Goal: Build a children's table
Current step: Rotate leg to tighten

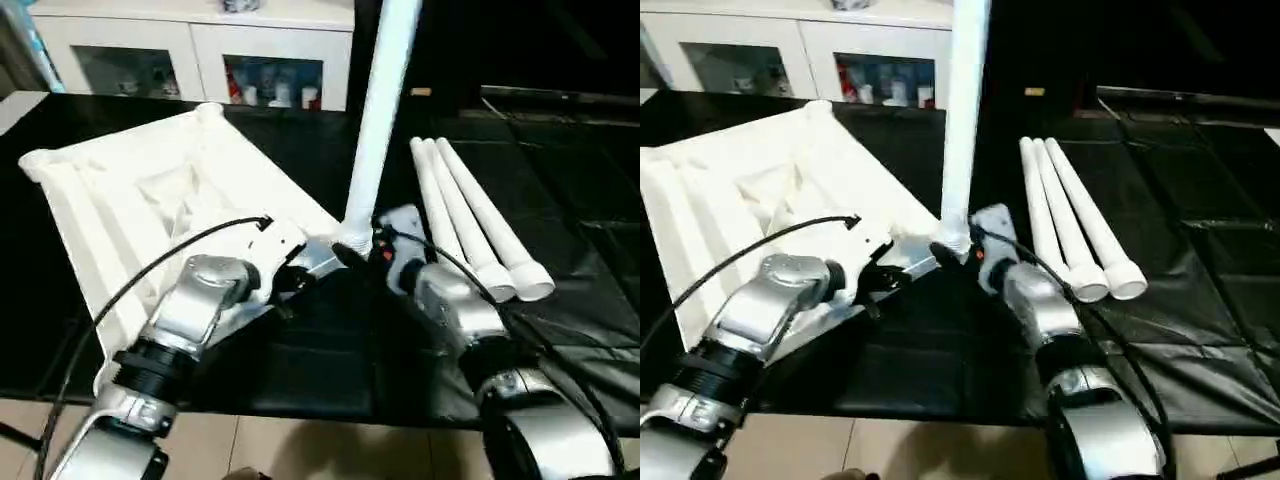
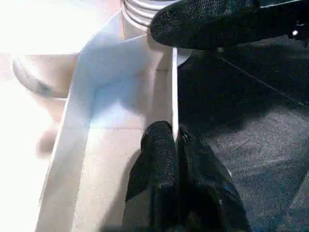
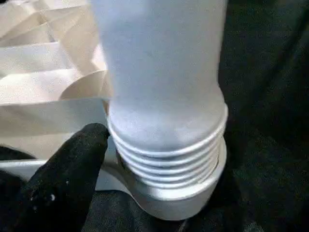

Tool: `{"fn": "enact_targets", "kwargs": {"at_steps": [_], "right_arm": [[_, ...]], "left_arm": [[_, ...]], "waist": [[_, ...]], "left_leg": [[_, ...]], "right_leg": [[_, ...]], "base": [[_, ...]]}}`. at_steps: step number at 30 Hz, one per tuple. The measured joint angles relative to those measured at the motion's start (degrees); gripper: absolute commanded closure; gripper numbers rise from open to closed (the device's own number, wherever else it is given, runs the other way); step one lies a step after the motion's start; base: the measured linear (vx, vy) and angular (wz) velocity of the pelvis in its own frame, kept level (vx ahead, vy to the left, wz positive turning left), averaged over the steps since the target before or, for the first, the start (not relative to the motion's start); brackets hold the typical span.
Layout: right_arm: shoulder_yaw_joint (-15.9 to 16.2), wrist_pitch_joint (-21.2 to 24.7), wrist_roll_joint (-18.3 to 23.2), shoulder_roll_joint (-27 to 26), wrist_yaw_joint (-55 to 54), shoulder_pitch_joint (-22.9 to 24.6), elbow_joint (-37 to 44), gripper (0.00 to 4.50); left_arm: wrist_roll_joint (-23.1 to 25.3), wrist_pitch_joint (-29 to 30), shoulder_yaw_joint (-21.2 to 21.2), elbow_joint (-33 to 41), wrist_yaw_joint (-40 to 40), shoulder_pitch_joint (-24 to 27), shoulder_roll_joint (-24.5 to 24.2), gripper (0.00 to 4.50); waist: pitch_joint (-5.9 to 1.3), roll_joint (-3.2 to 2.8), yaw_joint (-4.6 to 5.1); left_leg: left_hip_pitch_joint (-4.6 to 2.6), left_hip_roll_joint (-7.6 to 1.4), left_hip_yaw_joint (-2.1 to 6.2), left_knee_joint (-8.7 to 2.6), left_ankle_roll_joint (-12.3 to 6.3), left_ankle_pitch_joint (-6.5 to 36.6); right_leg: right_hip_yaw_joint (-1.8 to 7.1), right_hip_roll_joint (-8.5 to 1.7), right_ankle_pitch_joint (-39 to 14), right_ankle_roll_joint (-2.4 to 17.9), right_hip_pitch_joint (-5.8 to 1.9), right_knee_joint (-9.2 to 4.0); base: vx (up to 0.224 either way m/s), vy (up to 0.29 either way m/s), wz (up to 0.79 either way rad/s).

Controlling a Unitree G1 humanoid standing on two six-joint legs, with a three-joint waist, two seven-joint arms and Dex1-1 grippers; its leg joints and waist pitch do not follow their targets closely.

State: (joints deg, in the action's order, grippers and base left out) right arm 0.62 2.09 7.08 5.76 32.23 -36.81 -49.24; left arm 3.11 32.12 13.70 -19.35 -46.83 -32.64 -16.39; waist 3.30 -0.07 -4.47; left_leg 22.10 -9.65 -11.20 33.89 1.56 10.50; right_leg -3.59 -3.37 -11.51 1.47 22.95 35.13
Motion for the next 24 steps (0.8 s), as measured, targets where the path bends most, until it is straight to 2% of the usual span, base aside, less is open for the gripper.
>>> {"fn": "enact_targets", "kwargs": {"at_steps": [2, 5, 7, 11, 15, 24], "right_arm": [[0.5, 0.3, 0.1, 1.2, 2.5, 3.5, 4.6, 0.08], [1.8, 3.0, 0.3, 3.1, 6.4, 8.2, 10.1, 0.08], [2.3, 4.0, 0.7, 4.1, 8.3, 9.6, 12.2, 0.08], [2.6, 3.9, 1.0, 7.2, 10.8, 9.6, 16.5, 0.08], [4.0, 6.1, 2.4, 11.3, 18.1, 9.8, 22.7, 0.08], [6.6, 8.5, 3.5, 18.1, 30.4, 9.3, 24.5, 0.08]], "left_arm": [[0.0, -1.6, 0.5, -0.7, -1.2, -0.3, -0.6, 4.50], [-0.1, -4.3, 0.6, -2.5, -2.6, -0.9, -2.3, 4.50], [0.0, -5.8, 0.7, -3.3, -3.5, -1.1, -3.2, 4.50], [0.0, -8.0, 1.1, -4.3, -4.8, -1.2, -4.0, 4.50], [-0.1, -11.6, 1.7, -5.7, -7.8, -1.3, -5.2, 4.50], [-1.1, -19.5, 4.7, -6.8, -19.2, -1.2, -9.5, 4.50]], "waist": [[0.05, -0.07, -0.67], [0.12, -0.18, -0.68], [0.15, -0.24, -0.61], [0.16, -0.25, -0.67], [0.16, -0.26, -1.03], [0.16, -0.26, -3.02]], "left_leg": [[0.00, -0.03, 0.00, 0.00, 0.01, 0.0], [0.05, -0.05, 0.00, 0.01, 0.03, 0.0], [0.06, -0.05, 0.00, 0.04, 0.03, 0.0], [0.05, -0.09, 0.00, 0.06, 0.06, 0.0], [0.07, -0.11, 0.00, 0.06, -0.09, -0.1], [0.13, -0.19, -0.04, 0.28, -0.19, -0.2]], "right_leg": [[-0.04, 0.00, 0.0, 0.0, -0.02, -0.02], [-0.07, 0.00, 0.0, 0.0, 0.00, 0.00], [-0.06, 0.00, 0.0, 0.0, 0.00, 0.02], [-0.10, 0.01, 0.0, 0.0, -0.01, 0.05], [-0.14, 0.01, 0.0, 0.0, -0.04, 0.01], [-0.21, -0.02, 0.0, 0.0, -0.08, 0.10]], "base": [[0.000, 0.000, 0.00], [0.000, 0.000, 0.00], [0.000, 0.000, 0.00], [0.000, 0.000, 0.00], [0.000, 0.000, 0.00], [0.000, 0.000, 0.00]]}}
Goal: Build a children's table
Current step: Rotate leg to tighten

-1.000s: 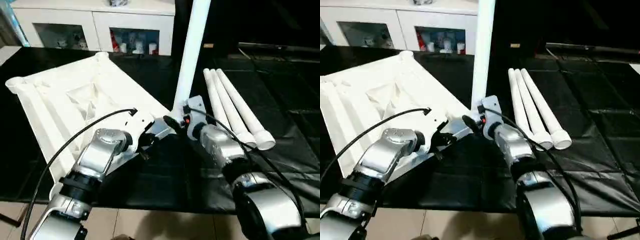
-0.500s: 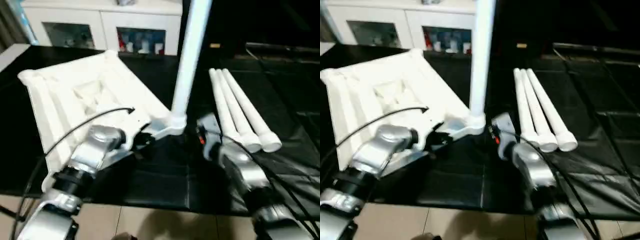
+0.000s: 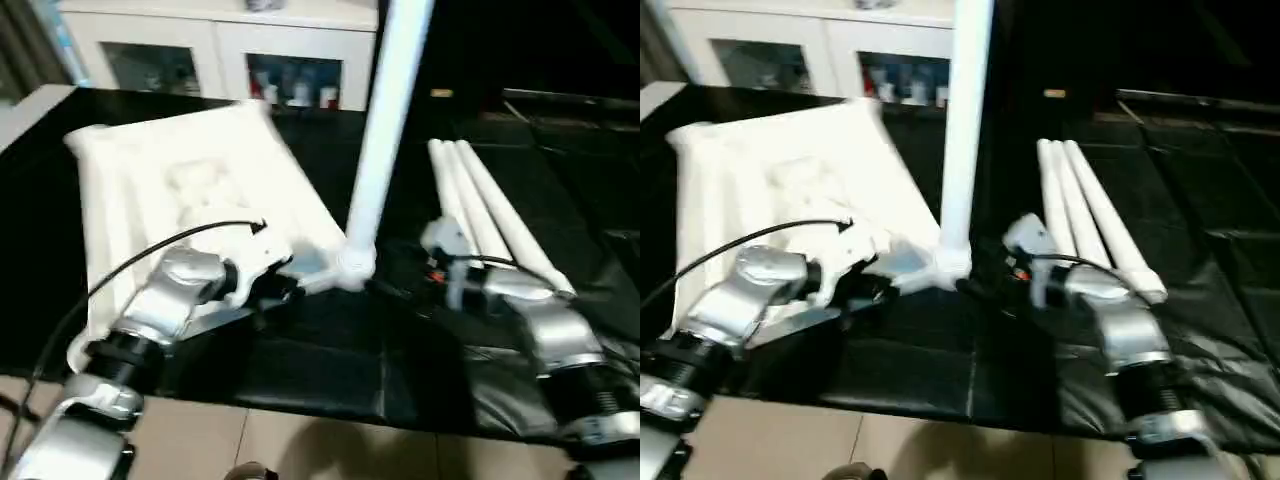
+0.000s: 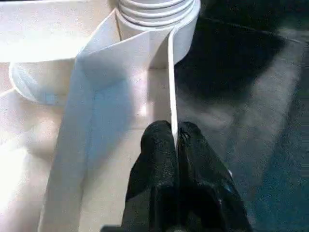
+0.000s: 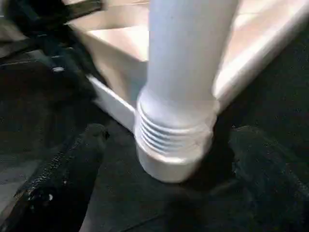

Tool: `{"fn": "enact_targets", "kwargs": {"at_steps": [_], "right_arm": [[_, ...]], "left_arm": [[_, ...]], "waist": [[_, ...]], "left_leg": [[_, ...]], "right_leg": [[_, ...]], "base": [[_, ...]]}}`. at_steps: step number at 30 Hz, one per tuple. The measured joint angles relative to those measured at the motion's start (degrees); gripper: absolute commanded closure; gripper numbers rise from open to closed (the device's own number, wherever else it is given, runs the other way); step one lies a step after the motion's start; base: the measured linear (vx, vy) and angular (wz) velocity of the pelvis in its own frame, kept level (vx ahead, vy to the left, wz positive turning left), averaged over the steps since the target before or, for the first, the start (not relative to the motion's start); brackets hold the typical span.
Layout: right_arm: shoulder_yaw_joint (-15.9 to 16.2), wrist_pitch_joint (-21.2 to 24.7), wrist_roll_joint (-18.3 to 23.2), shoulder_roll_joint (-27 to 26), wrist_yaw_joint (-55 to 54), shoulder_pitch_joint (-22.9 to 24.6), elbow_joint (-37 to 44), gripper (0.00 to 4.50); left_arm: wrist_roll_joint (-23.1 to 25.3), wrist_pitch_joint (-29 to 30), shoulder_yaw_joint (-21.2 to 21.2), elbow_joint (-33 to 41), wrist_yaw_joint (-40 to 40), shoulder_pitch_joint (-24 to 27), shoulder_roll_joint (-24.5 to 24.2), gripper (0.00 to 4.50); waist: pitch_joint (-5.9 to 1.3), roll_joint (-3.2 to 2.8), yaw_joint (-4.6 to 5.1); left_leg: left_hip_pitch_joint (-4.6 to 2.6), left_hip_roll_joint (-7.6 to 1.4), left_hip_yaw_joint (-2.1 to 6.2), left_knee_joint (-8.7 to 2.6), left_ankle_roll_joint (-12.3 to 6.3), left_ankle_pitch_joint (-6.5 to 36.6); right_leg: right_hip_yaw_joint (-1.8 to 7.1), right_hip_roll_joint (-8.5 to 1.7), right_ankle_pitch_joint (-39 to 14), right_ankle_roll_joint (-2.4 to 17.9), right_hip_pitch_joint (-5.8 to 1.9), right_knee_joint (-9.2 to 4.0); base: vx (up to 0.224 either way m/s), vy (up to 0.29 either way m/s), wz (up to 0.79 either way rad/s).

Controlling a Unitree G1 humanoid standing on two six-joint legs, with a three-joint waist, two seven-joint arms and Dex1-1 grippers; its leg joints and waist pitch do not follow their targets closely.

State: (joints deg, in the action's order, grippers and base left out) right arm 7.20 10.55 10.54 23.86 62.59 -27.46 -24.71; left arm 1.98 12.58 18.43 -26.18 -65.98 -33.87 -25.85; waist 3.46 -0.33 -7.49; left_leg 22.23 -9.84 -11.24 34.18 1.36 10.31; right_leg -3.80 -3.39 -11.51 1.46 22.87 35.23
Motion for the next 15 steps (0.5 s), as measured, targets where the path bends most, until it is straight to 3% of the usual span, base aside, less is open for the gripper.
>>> {"fn": "enact_targets", "kwargs": {"at_steps": [5, 12, 15], "right_arm": [[0.7, 0.2, 0.3, 1.6, 4.3, -2.2, -0.7, 0.08], [2.8, -0.3, 0.3, 1.5, 8.9, -3.0, -3.4, 0.08], [3.4, -1.0, 0.2, 1.4, 9.6, -4.3, -4.5, 0.38]], "left_arm": [[0.0, -2.8, 1.6, 0.0, -3.6, 0.0, -0.7, 4.50], [-0.2, -4.3, 2.2, 0.0, -7.2, 0.0, -1.4, 4.50], [-0.2, -4.6, 2.4, 0.0, -7.6, 0.0, -1.7, 4.50]], "waist": [[-0.01, 0.01, -0.79], [-0.01, 0.02, -0.80], [-0.01, 0.02, -0.77]], "left_leg": [[0.00, -0.03, -0.01, 0.15, 0.06, 0.0], [0.02, -0.06, -0.01, 0.29, 0.20, 0.1], [0.01, -0.07, -0.01, 0.35, 0.21, 0.1]], "right_leg": [[-0.01, -0.01, 0.0, 0.0, 0.00, 0.13], [-0.01, -0.01, 0.0, 0.0, 0.03, 0.30], [-0.01, -0.02, 0.0, 0.0, 0.04, 0.40]], "base": [[0.000, 0.000, 0.00], [0.000, 0.000, 0.00], [0.000, 0.000, 0.00]]}}
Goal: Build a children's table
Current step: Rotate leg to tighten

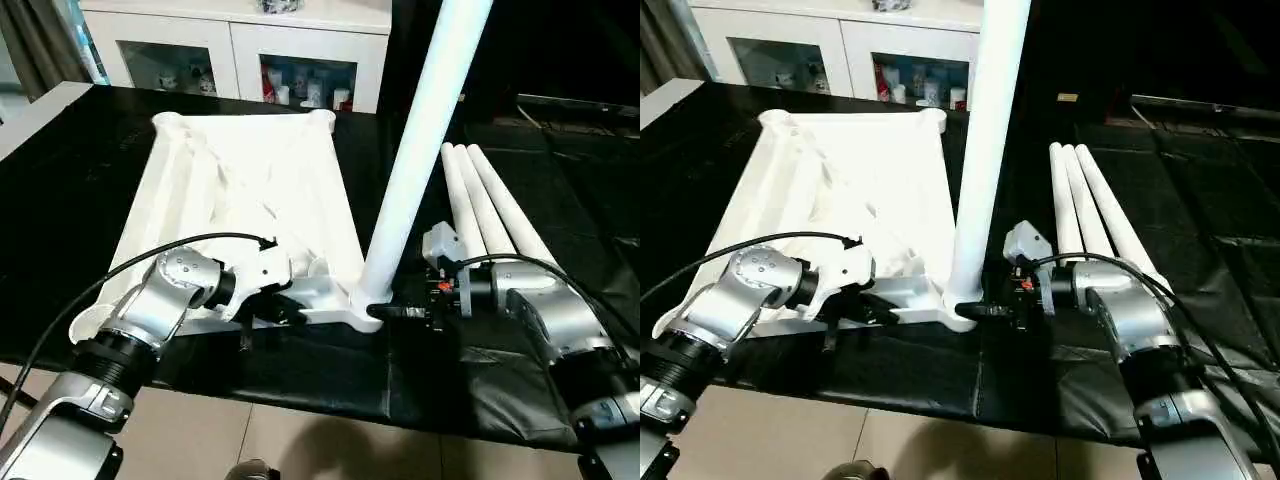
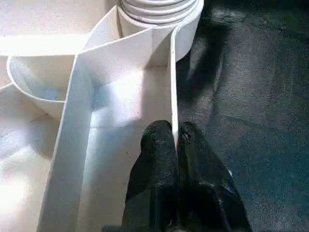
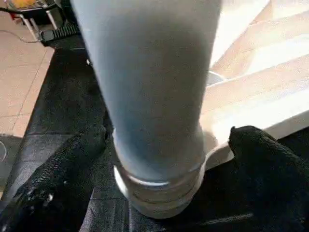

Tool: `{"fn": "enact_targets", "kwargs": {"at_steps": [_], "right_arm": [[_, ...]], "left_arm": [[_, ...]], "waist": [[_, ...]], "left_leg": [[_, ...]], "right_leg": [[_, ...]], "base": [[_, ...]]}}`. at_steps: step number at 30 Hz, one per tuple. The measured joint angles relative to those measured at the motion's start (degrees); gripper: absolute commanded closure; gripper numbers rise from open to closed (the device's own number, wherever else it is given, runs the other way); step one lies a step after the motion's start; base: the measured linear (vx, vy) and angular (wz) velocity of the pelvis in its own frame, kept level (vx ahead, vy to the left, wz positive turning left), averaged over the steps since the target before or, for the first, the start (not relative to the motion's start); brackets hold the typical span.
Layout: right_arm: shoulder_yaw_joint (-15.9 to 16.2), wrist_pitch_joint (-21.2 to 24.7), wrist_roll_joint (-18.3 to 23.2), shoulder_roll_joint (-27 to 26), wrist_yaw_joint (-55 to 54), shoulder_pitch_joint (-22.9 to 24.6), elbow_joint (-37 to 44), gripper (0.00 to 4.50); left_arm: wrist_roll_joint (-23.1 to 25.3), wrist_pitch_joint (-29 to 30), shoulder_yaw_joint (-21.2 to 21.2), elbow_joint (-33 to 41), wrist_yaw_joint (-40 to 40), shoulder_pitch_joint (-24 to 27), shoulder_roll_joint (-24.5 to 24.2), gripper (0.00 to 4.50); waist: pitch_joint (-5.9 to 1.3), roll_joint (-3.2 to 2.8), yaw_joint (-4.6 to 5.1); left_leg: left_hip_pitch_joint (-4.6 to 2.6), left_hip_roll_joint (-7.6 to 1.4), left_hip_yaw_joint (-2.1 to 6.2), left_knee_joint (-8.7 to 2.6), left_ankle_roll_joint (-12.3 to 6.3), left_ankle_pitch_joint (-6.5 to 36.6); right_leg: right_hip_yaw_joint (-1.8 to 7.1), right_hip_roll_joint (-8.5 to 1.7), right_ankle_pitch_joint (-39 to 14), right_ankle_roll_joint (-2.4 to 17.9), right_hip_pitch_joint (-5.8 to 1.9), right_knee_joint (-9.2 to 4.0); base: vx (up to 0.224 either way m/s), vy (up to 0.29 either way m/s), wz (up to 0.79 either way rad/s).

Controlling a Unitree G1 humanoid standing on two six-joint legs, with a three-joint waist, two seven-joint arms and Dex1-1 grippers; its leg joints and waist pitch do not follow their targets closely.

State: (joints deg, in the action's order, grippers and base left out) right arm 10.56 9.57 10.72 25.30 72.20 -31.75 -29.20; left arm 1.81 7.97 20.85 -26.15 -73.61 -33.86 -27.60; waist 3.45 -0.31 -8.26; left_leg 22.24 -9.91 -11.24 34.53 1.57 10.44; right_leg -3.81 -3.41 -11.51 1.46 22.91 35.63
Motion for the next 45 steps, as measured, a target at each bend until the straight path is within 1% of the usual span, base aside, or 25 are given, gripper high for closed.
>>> {"fn": "enact_targets", "kwargs": {"at_steps": [1, 2, 3, 5, 7, 16, 21, 28, 31, 33, 35, 37, 39, 40, 43, 45], "right_arm": [[0.1, -0.1, 0.0, -0.1, 0.4, -0.1, -0.3, 0.38], [0.1, -0.1, 0.0, -0.3, 0.8, -0.2, -0.4, 0.53], [0.1, -0.2, 0.0, -0.6, 1.1, -0.2, -0.8, 0.59], [0.2, -0.2, -0.1, -0.9, 1.4, -0.2, -1.5, 0.64], [0.7, -0.3, -0.1, -1.0, 2.0, -0.5, -2.3, 0.94], [1.2, -1.5, -0.5, -1.2, 3.3, -1.0, -3.6, 1.68], [1.3, -2.3, -0.7, -1.3, 3.3, -1.0, -3.9, 1.77], [1.2, -2.3, -0.6, -1.5, 3.2, -0.8, -3.9, 1.78], [0.1, -1.5, 0.0, -2.3, 2.2, 0.3, -3.4, 1.78], [-1.5, -0.2, 0.7, -4.0, -0.5, 1.8, -2.9, 1.78], [-3.4, 0.5, 1.3, -5.6, -4.3, 2.9, -2.9, 1.78], [-5.0, 1.3, 1.4, -7.2, -9.3, 3.2, -3.1, 1.78], [-7.0, 1.5, 1.4, -10.1, -16.1, 3.3, -3.8, 1.78], [-8.0, 1.5, 1.3, -11.7, -19.2, 3.3, -4.2, 1.78], [-10.2, 1.3, 1.3, -16.1, -27.3, 2.5, -5.9, 1.78], [-11.6, 1.2, 1.0, -18.8, -33.5, 1.1, -7.6, 1.79]], "left_arm": [[0.0, -0.1, 0.1, 0.0, 0.0, 0.0, 0.0, 4.50], [0.0, -0.3, 0.2, 0.0, -0.1, 0.0, -0.1, 4.50], [0.0, -0.5, 0.2, 0.0, -0.3, 0.0, -0.1, 4.50], [0.0, -0.6, 0.2, 0.0, -0.8, 0.0, -0.2, 4.50], [0.1, -0.6, 0.2, 0.0, -0.9, 0.0, -0.2, 4.50], [0.1, -0.9, 0.3, -0.1, -1.0, 0.0, -0.2, 4.50], [0.1, -1.0, 0.3, -0.2, -1.0, 0.0, -0.2, 4.50], [0.1, -0.8, 0.1, -0.4, -1.0, 0.0, 0.0, 4.50], [0.0, 0.5, -0.2, -0.4, -0.9, 0.0, 0.6, 4.50], [-0.1, 2.8, -1.0, -0.6, 0.7, 0.0, 1.7, 4.50], [-0.3, 5.3, -2.1, -0.7, 2.9, 0.1, 2.7, 4.50], [-0.6, 8.1, -3.1, -0.7, 5.8, 0.3, 4.3, 4.50], [-0.9, 11.5, -4.3, 0.1, 9.8, 0.7, 6.2, 4.50], [-0.9, 13.0, -4.8, 0.5, 11.6, 0.9, 6.9, 4.50], [-0.7, 17.4, -6.6, 3.0, 17.1, 2.2, 9.1, 4.50], [-0.2, 20.5, -7.6, 4.1, 20.9, 2.3, 11.1, 4.50]], "waist": [[0.00, 0.01, -0.03], [0.00, 0.01, -0.05], [0.00, 0.01, -0.05], [0.00, 0.01, -0.07], [0.00, 0.01, -0.06], [0.00, 0.01, -0.07], [0.00, 0.01, -0.06], [-0.01, 0.00, -0.06], [-0.01, -0.01, -0.01], [-0.03, -0.03, 0.02], [-0.03, -0.03, 0.18], [-0.04, -0.03, 0.77], [-0.07, -0.01, 1.86], [-0.09, -0.04, 2.22], [-0.18, -0.18, 3.31], [-0.18, -0.19, 3.70]], "left_leg": [[0.00, 0.00, 0.00, 0.01, 0.00, 0.0], [0.00, -0.01, 0.00, 0.02, 0.00, 0.0], [0.00, -0.01, 0.00, 0.04, 0.00, 0.0], [0.00, -0.01, 0.00, 0.05, 0.00, 0.0], [0.00, -0.01, 0.00, 0.07, -0.01, 0.0], [0.00, -0.01, 0.00, 0.12, -0.01, 0.0], [0.00, -0.02, 0.00, 0.15, -0.01, 0.0], [-0.01, -0.02, 0.00, 0.18, -0.01, 0.0], [-0.08, -0.03, 0.00, 0.19, 0.00, 0.0], [-0.17, -0.04, 0.00, 0.24, 0.02, 0.0], [-0.23, -0.04, 0.00, 0.26, 0.08, -0.1], [-0.32, -0.04, 0.00, 0.26, 0.18, -0.2], [-0.41, -0.06, 0.01, 0.23, 0.23, -0.2], [-0.46, -0.06, 0.01, 0.22, 0.24, -0.2], [-0.74, -0.06, 0.01, 0.04, 0.35, -0.3], [-0.85, -0.06, 0.02, -0.04, 0.41, -0.3]], "right_leg": [[0.00, 0.00, 0.0, 0.0, 0.00, 0.02], [0.00, 0.00, 0.0, 0.0, 0.00, 0.03], [0.00, -0.01, 0.0, 0.0, 0.00, 0.05], [0.00, -0.01, 0.0, 0.0, 0.00, 0.06], [0.00, -0.02, 0.0, 0.0, 0.00, 0.09], [0.00, -0.02, 0.0, 0.0, 0.01, 0.15], [0.00, -0.02, 0.0, 0.0, 0.01, 0.18], [0.00, -0.02, 0.0, 0.0, 0.00, 0.22], [0.01, -0.02, 0.0, 0.0, -0.03, 0.25], [0.01, -0.03, 0.0, 0.0, -0.11, 0.32], [0.02, -0.03, 0.0, 0.1, -0.14, 0.38], [0.04, -0.04, 0.1, 0.2, -0.12, 0.41], [0.02, -0.04, 0.2, 0.2, -0.12, 0.45], [0.01, -0.04, 0.2, 0.2, -0.12, 0.47], [0.01, -0.02, 0.2, 0.2, -0.20, 0.48], [-0.01, -0.02, 0.2, 0.3, -0.15, 0.48]], "base": [[0.000, 0.000, 0.00], [0.000, 0.000, 0.00], [0.000, 0.000, 0.00], [0.000, 0.000, 0.00], [0.000, 0.000, 0.00], [0.000, 0.000, 0.00], [0.000, 0.000, 0.00], [0.000, 0.000, 0.00], [0.000, 0.000, 0.00], [0.000, 0.000, 0.00], [0.000, 0.000, 0.00], [0.000, 0.000, 0.00], [0.000, 0.000, 0.00], [0.000, 0.000, 0.00], [0.000, 0.000, 0.00], [0.000, 0.000, 0.00]]}}
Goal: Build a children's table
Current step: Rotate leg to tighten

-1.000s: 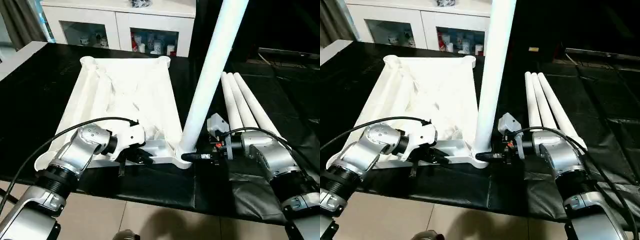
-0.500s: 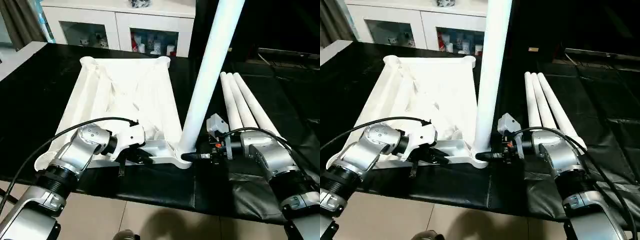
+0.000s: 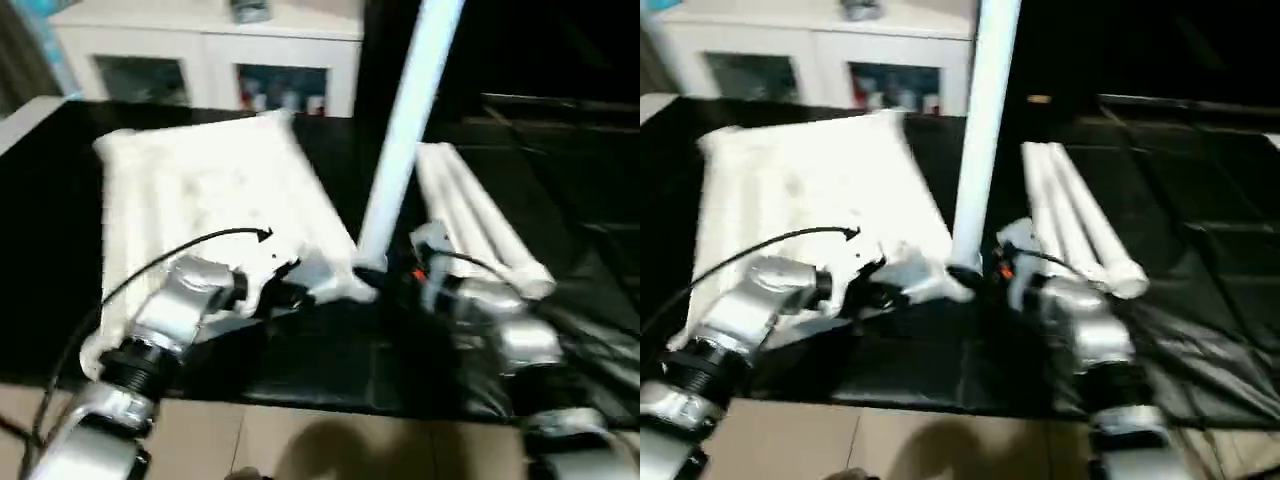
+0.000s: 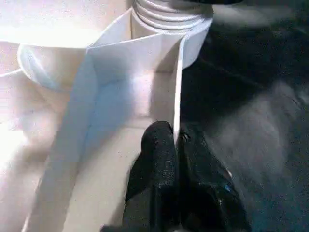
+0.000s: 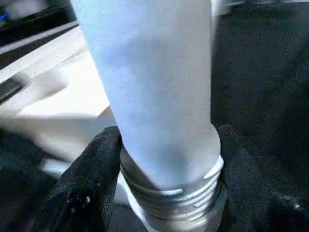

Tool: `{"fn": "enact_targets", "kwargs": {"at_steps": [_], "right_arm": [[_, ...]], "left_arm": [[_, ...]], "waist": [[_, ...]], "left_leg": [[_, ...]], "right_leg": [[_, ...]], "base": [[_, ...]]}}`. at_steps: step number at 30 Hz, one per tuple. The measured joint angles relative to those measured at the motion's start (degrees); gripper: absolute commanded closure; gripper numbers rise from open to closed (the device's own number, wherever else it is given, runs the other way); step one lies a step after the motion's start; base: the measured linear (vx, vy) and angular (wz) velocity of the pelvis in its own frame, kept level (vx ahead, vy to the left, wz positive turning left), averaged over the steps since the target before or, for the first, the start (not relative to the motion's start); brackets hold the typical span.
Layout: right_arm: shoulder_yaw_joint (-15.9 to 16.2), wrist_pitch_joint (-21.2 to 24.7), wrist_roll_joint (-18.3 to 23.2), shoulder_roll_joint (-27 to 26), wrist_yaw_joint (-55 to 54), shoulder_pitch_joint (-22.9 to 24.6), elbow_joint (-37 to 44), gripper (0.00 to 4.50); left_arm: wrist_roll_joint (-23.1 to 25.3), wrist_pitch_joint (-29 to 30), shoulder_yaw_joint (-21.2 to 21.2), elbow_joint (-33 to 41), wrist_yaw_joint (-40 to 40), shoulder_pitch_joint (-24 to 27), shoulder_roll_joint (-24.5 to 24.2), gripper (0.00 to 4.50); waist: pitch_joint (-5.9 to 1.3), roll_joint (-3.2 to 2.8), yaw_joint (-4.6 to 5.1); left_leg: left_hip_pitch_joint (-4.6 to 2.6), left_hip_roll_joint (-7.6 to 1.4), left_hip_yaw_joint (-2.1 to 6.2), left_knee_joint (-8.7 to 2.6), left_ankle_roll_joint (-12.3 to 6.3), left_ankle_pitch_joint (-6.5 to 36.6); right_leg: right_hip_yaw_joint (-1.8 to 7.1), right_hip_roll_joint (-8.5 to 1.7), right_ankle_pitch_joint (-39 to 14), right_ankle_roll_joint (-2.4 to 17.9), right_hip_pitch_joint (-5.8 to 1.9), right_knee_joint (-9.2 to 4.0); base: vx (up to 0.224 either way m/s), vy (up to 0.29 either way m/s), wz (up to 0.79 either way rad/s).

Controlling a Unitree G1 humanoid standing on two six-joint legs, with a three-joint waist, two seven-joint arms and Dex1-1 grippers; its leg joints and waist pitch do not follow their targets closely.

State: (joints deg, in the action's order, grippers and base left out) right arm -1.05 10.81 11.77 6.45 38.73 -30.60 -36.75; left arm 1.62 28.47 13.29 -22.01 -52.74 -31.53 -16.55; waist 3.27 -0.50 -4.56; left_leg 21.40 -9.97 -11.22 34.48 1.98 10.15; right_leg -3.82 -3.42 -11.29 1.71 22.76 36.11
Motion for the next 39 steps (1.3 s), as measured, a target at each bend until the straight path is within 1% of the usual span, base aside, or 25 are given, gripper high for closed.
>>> {"fn": "enact_targets", "kwargs": {"at_steps": [3, 6, 8, 10, 12, 13, 17, 18, 19, 21, 22, 26, 28, 30, 33, 36, 39], "right_arm": [[-3.2, 0.2, 0.6, -4.4, -8.8, -3.1, -3.0, 1.79], [-4.3, 0.1, 1.1, -6.3, -12.8, -4.3, -4.0, 1.79], [-4.3, -0.4, 0.9, -6.7, -13.8, -4.5, -4.2, 1.15], [-4.3, -1.2, 0.3, -7.1, -14.1, -4.5, -4.3, 1.13], [-4.2, -1.6, -0.1, -7.4, -14.4, -4.0, -4.5, 0.86], [-4.2, -1.7, -0.2, -7.4, -14.4, -3.8, -4.4, 0.86], [-3.5, -1.8, -0.2, -7.0, -13.1, -2.5, -2.9, 0.49], [-2.9, -1.8, -0.2, -6.4, -12.1, -1.7, -2.0, 0.40], [-2.5, -2.0, -0.2, -5.4, -10.7, -0.8, -1.3, 0.40], [-0.6, -2.2, -0.3, -2.1, -6.1, 1.9, 1.7, 0.19], [-0.5, -2.0, -0.4, -1.1, -4.9, 2.5, 1.9, 0.03], [1.4, -1.0, -0.4, 4.3, 3.1, 6.2, 4.6, 0.03], [1.5, -0.7, -0.2, 6.7, 6.2, 6.5, 6.2, 0.03], [2.4, 0.0, 0.6, 10.0, 11.0, 6.9, 9.7, 0.03], [3.3, 1.1, 1.6, 13.9, 16.8, 6.9, 12.5, 0.03], [4.4, 1.9, 1.7, 15.3, 20.2, 7.0, 14.0, 0.03], [6.3, 2.2, 1.5, 15.5, 21.8, 7.0, 14.2, 0.03]], "left_arm": [[0.5, 4.2, -1.9, 1.5, 6.0, 0.1, 3.3, 4.50], [0.5, 6.6, -2.2, 3.0, 8.9, 0.3, 4.5, 4.50], [0.5, 6.8, -2.2, 3.8, 9.6, 0.5, 4.5, 4.50], [0.6, 6.9, -2.1, 4.8, 9.8, 0.8, 4.5, 4.50], [0.8, 7.0, -1.6, 5.8, 9.8, 1.4, 4.2, 4.50], [0.8, 7.0, -1.5, 6.1, 9.7, 1.4, 4.1, 4.50], [0.7, 6.7, -1.0, 6.1, 9.1, 1.4, 3.5, 4.50], [0.7, 6.4, -0.7, 6.1, 8.5, 1.4, 3.1, 4.50], [0.6, 5.9, -0.4, 6.0, 7.7, 1.4, 2.4, 4.50], [0.4, 3.7, 0.6, 5.6, 4.5, 1.4, 0.1, 4.50], [0.3, 2.9, 0.6, 5.4, 3.4, 1.4, -0.5, 4.50], [0.1, -0.5, 1.1, 4.0, -0.7, 1.3, -2.9, 4.50], [-0.2, -2.3, 1.2, 3.0, -2.2, 1.2, -4.2, 4.50], [-0.8, -4.8, 1.8, 2.2, -5.2, 1.2, -5.9, 4.50], [-0.9, -8.4, 3.0, 1.1, -10.1, 1.0, -9.0, 4.50], [-0.6, -10.5, 4.2, -0.4, -13.5, -0.1, -10.7, 4.50], [-0.2, -11.3, 4.6, -2.1, -13.2, -1.4, -9.7, 4.50]], "waist": [[0.00, 0.00, 0.61], [0.01, 0.01, 0.62], [0.01, 0.02, 0.56], [0.01, 0.02, 0.48], [0.01, 0.02, 0.17], [0.01, 0.02, 0.07], [0.01, 0.02, -0.13], [0.02, 0.02, -0.33], [0.02, 0.02, -0.52], [0.02, 0.01, -0.74], [0.02, 0.02, -0.76], [0.06, -0.03, -1.11], [0.06, -0.04, -1.19], [0.07, -0.05, -1.40], [0.06, -0.04, -2.18], [0.06, -0.05, -2.85], [0.06, -0.04, -3.42]], "left_leg": [[-0.03, 0.00, 0.00, -0.16, 0.05, 0.0], [0.06, 0.01, 0.00, -0.35, 0.05, 0.0], [0.17, 0.01, -0.01, -0.39, 0.04, 0.0], [0.41, 0.01, 0.00, -0.39, -0.01, 0.0], [0.58, 0.01, 0.00, -0.38, -0.26, -0.2], [0.58, 0.01, 0.00, -0.38, -0.28, -0.2], [0.57, 0.01, 0.00, -0.38, -0.19, -0.1], [0.57, 0.01, 0.00, -0.38, -0.16, -0.1], [0.57, 0.00, 0.00, -0.38, -0.11, -0.1], [0.59, 0.00, 0.01, -0.37, -0.01, 0.0], [0.60, 0.00, 0.01, -0.37, 0.00, 0.0], [0.65, 0.01, 0.01, -0.34, 0.00, 0.0], [0.63, 0.01, 0.03, -0.32, 0.00, 0.0], [0.64, 0.01, 0.05, -0.31, 0.00, 0.0], [0.60, 0.00, 0.08, -0.31, 0.00, 0.0], [0.61, -0.01, 0.08, -0.23, 0.00, 0.0], [0.64, -0.01, 0.07, -0.08, -0.02, 0.0]], "right_leg": [[-0.01, 0.01, 0.0, 0.0, 0.11, -0.03], [-0.05, 0.02, 0.0, 0.0, 0.19, -0.17], [-0.06, 0.03, 0.0, 0.0, 0.29, -0.23], [-0.10, 0.03, 0.0, 0.0, 0.42, -0.28], [-0.11, 0.03, 0.0, 0.0, 0.54, -0.31], [-0.11, 0.03, 0.0, 0.0, 0.54, -0.32], [-0.12, 0.03, 0.0, 0.0, 0.54, -0.31], [-0.12, 0.03, 0.0, 0.0, 0.54, -0.31], [-0.12, 0.03, 0.0, 0.0, 0.54, -0.31], [-0.12, 0.03, 0.0, 0.0, 0.52, -0.34], [-0.13, 0.03, 0.0, 0.0, 0.52, -0.34], [-0.13, 0.01, 0.0, 0.0, 0.52, -0.34], [-0.13, 0.02, 0.0, 0.0, 0.52, -0.31], [-0.14, 0.02, 0.0, 0.0, 0.51, -0.32], [-0.18, 0.02, 0.0, 0.0, 0.45, -0.33], [-0.18, 0.01, 0.0, 0.0, 0.41, -0.33], [-0.17, -0.01, 0.0, 0.0, 0.36, -0.32]], "base": [[0.000, 0.000, 0.00], [0.000, 0.000, 0.00], [0.000, 0.000, 0.00], [0.000, 0.000, 0.00], [0.000, 0.000, 0.00], [0.000, 0.000, 0.00], [0.000, 0.000, 0.00], [0.000, 0.000, 0.00], [0.000, 0.000, 0.00], [0.000, 0.000, 0.00], [0.000, 0.000, 0.00], [0.000, 0.000, 0.00], [0.000, 0.000, 0.00], [0.000, 0.000, 0.00], [0.000, 0.000, 0.00], [0.000, 0.000, 0.00], [0.000, 0.000, 0.00]]}}
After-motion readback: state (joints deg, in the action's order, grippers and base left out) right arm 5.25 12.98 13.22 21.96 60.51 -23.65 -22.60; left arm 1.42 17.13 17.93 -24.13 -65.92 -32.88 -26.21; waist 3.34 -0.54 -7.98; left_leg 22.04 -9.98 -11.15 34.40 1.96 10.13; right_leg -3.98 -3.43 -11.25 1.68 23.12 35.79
